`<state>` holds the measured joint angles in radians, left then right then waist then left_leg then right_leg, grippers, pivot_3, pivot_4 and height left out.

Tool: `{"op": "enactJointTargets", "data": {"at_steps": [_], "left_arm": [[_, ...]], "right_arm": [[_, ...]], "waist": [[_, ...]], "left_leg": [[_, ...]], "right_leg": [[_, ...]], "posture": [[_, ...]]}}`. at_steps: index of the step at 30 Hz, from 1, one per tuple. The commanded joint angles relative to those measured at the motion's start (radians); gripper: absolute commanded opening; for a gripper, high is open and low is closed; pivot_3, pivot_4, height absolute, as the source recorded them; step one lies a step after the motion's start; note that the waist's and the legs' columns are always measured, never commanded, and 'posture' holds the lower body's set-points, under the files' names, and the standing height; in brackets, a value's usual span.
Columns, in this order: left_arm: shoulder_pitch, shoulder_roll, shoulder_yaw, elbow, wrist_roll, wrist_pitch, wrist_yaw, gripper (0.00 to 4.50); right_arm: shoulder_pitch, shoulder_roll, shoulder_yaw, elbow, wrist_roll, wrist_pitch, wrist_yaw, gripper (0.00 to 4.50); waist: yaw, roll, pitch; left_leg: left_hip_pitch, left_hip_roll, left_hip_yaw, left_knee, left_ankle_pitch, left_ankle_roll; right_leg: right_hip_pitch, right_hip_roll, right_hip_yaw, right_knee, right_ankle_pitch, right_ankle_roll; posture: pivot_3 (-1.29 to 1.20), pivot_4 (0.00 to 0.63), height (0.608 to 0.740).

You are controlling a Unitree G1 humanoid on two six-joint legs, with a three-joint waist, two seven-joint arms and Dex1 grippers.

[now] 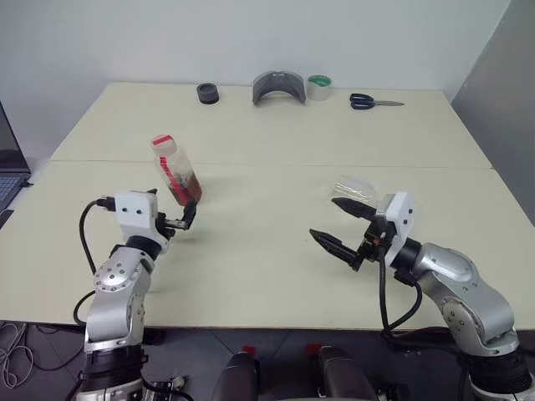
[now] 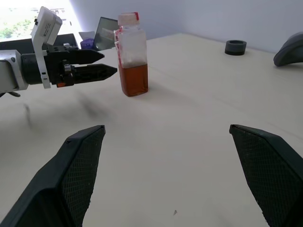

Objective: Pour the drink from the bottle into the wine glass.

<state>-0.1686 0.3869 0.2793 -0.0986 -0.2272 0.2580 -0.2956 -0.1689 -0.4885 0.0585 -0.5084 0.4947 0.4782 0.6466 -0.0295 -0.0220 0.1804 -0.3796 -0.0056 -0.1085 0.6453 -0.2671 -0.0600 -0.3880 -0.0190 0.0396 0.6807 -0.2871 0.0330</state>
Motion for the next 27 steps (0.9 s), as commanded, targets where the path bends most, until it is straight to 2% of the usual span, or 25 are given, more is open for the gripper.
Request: {"op": "enactJointTargets", "data": {"at_steps": [1,14,27], "left_arm": [[-0.037,0.023,0.028,0.014,-0.01,-0.012,0.0,4.45],[-0.217,0.058,0.026,0.17,-0.018,-0.016,-0.011,4.45],[-0.357,0.059,-0.031,0.258,0.014,0.029,0.006,4.45]], "right_arm": [[-0.015,-0.003,0.009,-0.028,0.011,0.003,0.017,4.5],[-0.136,0.022,0.03,-0.029,0.06,0.081,0.021,4.5],[-0.251,0.036,0.032,-0.009,0.086,0.126,0.027,4.5]], "waist": [[0.0,0.0,0.0],[0.0,0.0,0.0],[-0.001,0.0,0.0]], "left_leg": [[0.0,0.0,0.0,0.0,0.0,0.0],[0.0,0.0,0.0,0.0,0.0,0.0],[-0.001,0.0,0.0,0.0,0.0,0.0]], "right_leg": [[0.0,0.0,0.0,0.0,0.0,0.0],[0.0,0.0,0.0,0.0,0.0,0.0],[-0.001,0.0,0.0,0.0,0.0,0.0]], "posture": [[0.0,0.15,0.74],[0.0,0.15,0.74],[0.0,0.15,0.74]]}}
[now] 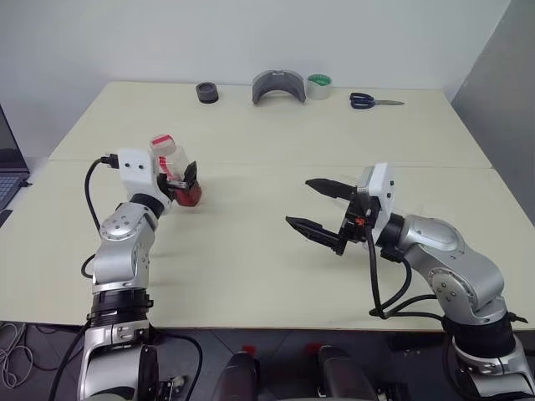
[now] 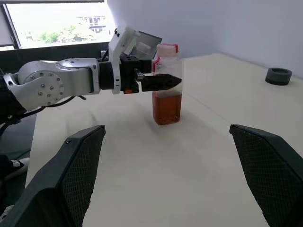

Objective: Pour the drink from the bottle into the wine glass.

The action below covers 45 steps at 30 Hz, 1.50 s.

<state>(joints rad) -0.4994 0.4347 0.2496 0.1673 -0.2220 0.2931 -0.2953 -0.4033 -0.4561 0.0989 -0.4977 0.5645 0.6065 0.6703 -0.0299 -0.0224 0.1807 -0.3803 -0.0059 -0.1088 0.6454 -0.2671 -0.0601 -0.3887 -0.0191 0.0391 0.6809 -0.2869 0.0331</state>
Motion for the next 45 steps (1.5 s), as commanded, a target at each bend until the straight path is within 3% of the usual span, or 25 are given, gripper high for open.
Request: {"op": "enactJointTargets", "data": {"at_steps": [1,32,35,41,45], "left_arm": [[-0.035,0.012,-0.004,-0.002,0.013,-0.006,0.009,4.45],[-0.119,0.012,-0.011,0.106,0.043,-0.03,0.027,4.45],[-0.117,0.01,-0.011,0.11,0.047,-0.033,0.026,3.91],[-0.114,0.006,-0.019,0.111,0.052,-0.04,0.018,2.08],[-0.107,0.005,-0.022,0.107,0.05,-0.04,0.018,1.95]], "right_arm": [[-0.018,0.003,-0.009,-0.018,0.014,-0.002,0.003,4.5],[-0.001,-0.003,-0.011,0.012,-0.024,-0.043,0.023,4.5],[0.0,-0.005,-0.014,0.011,-0.026,-0.044,0.025,4.5],[0.002,-0.004,-0.016,0.006,-0.026,-0.041,0.023,4.5],[0.001,-0.003,-0.016,0.001,-0.026,-0.039,0.019,4.5]], "waist": [[0.0,0.0,0.0],[-0.001,0.0,0.0],[-0.001,0.0,0.0],[-0.001,0.0,0.0],[-0.001,0.0,0.0]], "left_leg": [[0.0,0.0,0.0,0.0,0.0,0.0],[0.0,0.0,0.0,0.0,0.0,0.0],[0.0,0.0,0.0,0.0,0.0,0.0],[0.0,0.0,0.0,0.0,0.0,0.0],[0.0,0.0,0.0,0.0,0.0,0.0]], "right_leg": [[0.0,0.0,0.0,0.0,0.0,0.0],[0.0,0.0,0.0,0.0,0.0,0.0],[0.0,0.0,0.0,0.0,0.0,0.0],[0.0,0.0,0.0,0.0,0.0,0.0],[0.0,0.0,0.0,0.0,0.0,0.0]], "posture": [[0.0,0.15,0.74],[0.0,0.15,0.74],[0.0,0.15,0.74],[0.0,0.15,0.74],[0.0,0.15,0.74]]}}
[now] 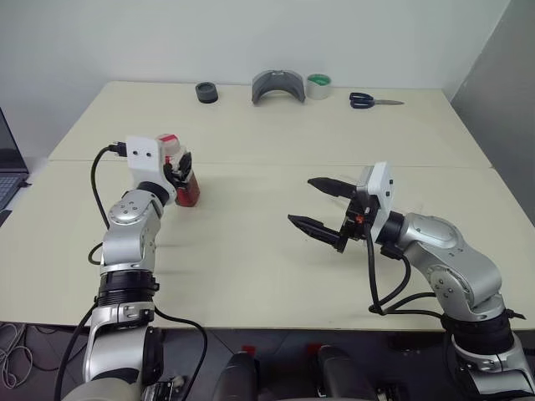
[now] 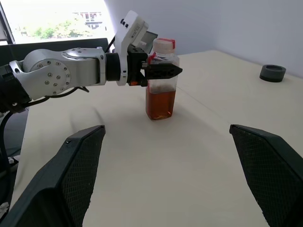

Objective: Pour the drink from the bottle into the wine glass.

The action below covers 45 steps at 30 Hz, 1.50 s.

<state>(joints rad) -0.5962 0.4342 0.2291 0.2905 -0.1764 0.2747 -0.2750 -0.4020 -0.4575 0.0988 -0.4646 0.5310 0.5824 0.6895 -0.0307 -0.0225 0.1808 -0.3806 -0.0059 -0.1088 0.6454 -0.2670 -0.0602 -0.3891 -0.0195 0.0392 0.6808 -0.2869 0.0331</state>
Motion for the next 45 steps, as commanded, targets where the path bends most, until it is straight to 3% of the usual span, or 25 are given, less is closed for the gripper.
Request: {"op": "enactJointTargets", "data": {"at_steps": [1,17,23,30,36,45], "left_arm": [[-0.005,0.003,-0.002,-0.021,0.004,-0.021,-0.001,1.95],[0.114,-0.031,-0.021,-0.172,-0.048,-0.019,-0.076,1.9],[0.111,-0.044,-0.06,-0.203,-0.113,-0.04,-0.229,1.87],[0.039,-0.088,-0.146,-0.164,-0.146,-0.051,-0.378,1.87],[-0.039,-0.109,-0.288,-0.077,-0.115,-0.113,-0.589,1.87],[-0.172,-0.171,-0.378,0.066,-0.145,-0.152,-0.854,1.87]], "right_arm": [[-0.001,0.0,-0.017,-0.032,0.009,-0.014,-0.001,4.5],[-0.003,0.017,-0.009,-0.044,0.0,-0.034,-0.016,4.5],[0.022,-0.004,-0.046,-0.079,0.009,-0.025,-0.028,4.5],[0.15,-0.033,-0.127,-0.173,0.017,-0.002,-0.101,4.5],[0.235,-0.031,-0.229,-0.298,0.103,0.062,-0.197,4.5],[0.109,-0.057,-0.208,-0.394,0.188,0.229,-0.352,4.5]], "waist": [[0.0,0.0,0.0],[0.001,0.0,0.0],[0.004,0.0,0.0],[0.004,-0.001,0.0],[-0.001,0.0,0.0],[-0.002,0.0,0.001]], "left_leg": [[0.0,0.0,0.0,0.0,0.0,0.0],[0.0,0.0,0.0,0.0,0.0,0.0],[-0.001,-0.001,0.0,0.0,0.0,0.0],[-0.001,-0.001,-0.001,0.0,0.0,0.0],[-0.001,-0.001,0.0,0.0,0.0,0.0],[-0.001,-0.001,0.001,0.0,0.0,0.0]], "right_leg": [[0.0,0.0,0.0,0.0,0.0,0.0],[0.0,-0.001,0.0,0.0,0.0,0.0],[0.0,-0.001,0.0,0.0,0.0,0.0],[0.0,-0.001,-0.001,-0.001,0.0,0.0],[0.0,0.0,0.0,0.0,0.0,0.0],[0.0,0.001,0.0,0.0,0.0,0.0]], "posture": [[0.0,0.15,0.74],[0.0,0.15,0.74],[0.0,0.15,0.74],[0.0,0.15,0.74],[0.0,0.15,0.74],[0.0,0.15,0.74]]}}
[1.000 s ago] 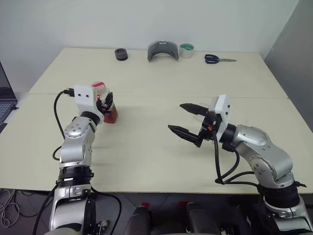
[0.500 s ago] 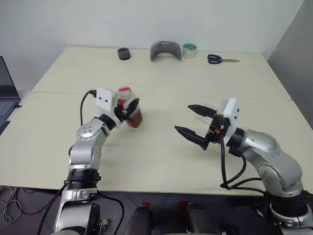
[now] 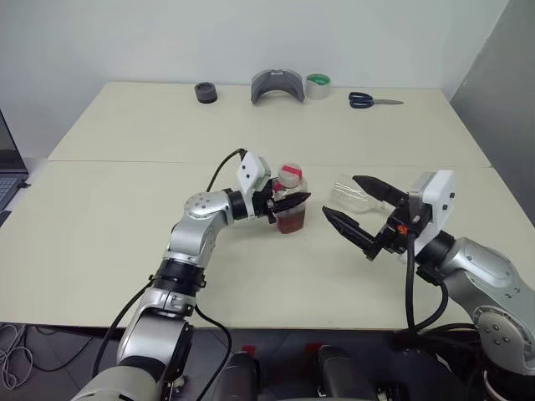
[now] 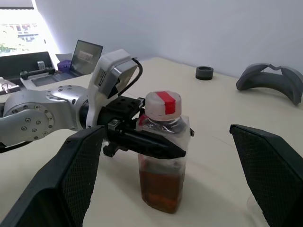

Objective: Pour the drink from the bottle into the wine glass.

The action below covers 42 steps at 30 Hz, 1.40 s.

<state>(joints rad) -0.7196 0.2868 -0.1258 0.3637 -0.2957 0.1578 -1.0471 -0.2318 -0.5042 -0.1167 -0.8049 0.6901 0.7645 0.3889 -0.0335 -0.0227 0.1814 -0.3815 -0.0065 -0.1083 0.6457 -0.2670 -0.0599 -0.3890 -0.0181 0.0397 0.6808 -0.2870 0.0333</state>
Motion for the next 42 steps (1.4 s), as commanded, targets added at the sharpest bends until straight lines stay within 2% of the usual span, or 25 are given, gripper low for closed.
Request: {"op": "enactJointTargets", "data": {"at_steps": [1,9,25,28,34,39,42], "left_arm": [[-0.056,-0.028,-0.026,0.001,-0.026,-0.037,-0.101,1.87],[-0.08,-0.051,-0.044,0.036,-0.017,-0.06,-0.209,1.87],[-0.092,-0.059,-0.044,0.091,0.026,-0.131,-0.242,1.87],[-0.097,-0.062,-0.045,0.101,0.034,-0.146,-0.238,1.87],[-0.1,-0.068,-0.044,0.106,0.039,-0.153,-0.235,1.87],[-0.101,-0.07,-0.044,0.105,0.041,-0.154,-0.231,1.87],[-0.105,-0.071,-0.045,0.098,0.038,-0.15,-0.236,1.87]], "right_arm": [[-0.081,-0.01,0.015,-0.053,0.036,0.067,-0.064,4.5],[-0.184,0.005,0.124,0.018,-0.044,0.111,-0.125,4.5],[-0.182,0.052,0.211,0.095,-0.194,0.062,-0.124,4.5],[-0.194,0.052,0.214,0.099,-0.195,0.082,-0.118,3.93],[-0.207,0.059,0.23,0.103,-0.208,0.103,-0.107,1.88],[-0.206,0.059,0.24,0.104,-0.202,0.114,-0.091,1.8],[-0.226,0.022,0.256,0.146,-0.193,0.066,0.008,1.8]], "waist": [[0.002,0.0,0.0],[0.001,0.0,0.0],[0.001,0.0,0.0],[0.001,0.0,0.0],[0.001,0.0,0.0],[0.001,0.0,0.0],[0.001,0.0,0.0]], "left_leg": [[0.0,0.0,0.0,0.0,0.0,0.0],[-0.001,0.0,0.0,-0.001,0.0,0.0],[-0.001,0.0,-0.001,0.0,0.0,0.0],[-0.001,0.0,-0.001,0.0,0.0,0.0],[-0.001,0.0,-0.001,0.0,0.0,0.0],[-0.001,0.0,-0.001,0.0,0.0,0.0],[0.0,0.0,-0.001,0.0,0.0,0.0]], "right_leg": [[0.0,0.0,0.0,0.0,0.0,0.0],[-0.001,0.0,0.0,0.0,0.0,0.0],[-0.001,0.0,0.0,0.0,0.0,0.0],[-0.001,0.0,0.0,0.0,0.0,0.0],[-0.001,0.0,0.0,0.0,0.0,0.0],[-0.001,0.0,0.0,0.0,0.0,0.0],[-0.001,0.0,0.0,0.0,0.0,0.0]], "posture": [[0.0,0.15,0.74],[0.0,0.15,0.74],[0.0,0.15,0.74],[0.0,0.15,0.74],[0.0,0.15,0.74],[0.0,0.15,0.74],[0.0,0.15,0.74]]}}
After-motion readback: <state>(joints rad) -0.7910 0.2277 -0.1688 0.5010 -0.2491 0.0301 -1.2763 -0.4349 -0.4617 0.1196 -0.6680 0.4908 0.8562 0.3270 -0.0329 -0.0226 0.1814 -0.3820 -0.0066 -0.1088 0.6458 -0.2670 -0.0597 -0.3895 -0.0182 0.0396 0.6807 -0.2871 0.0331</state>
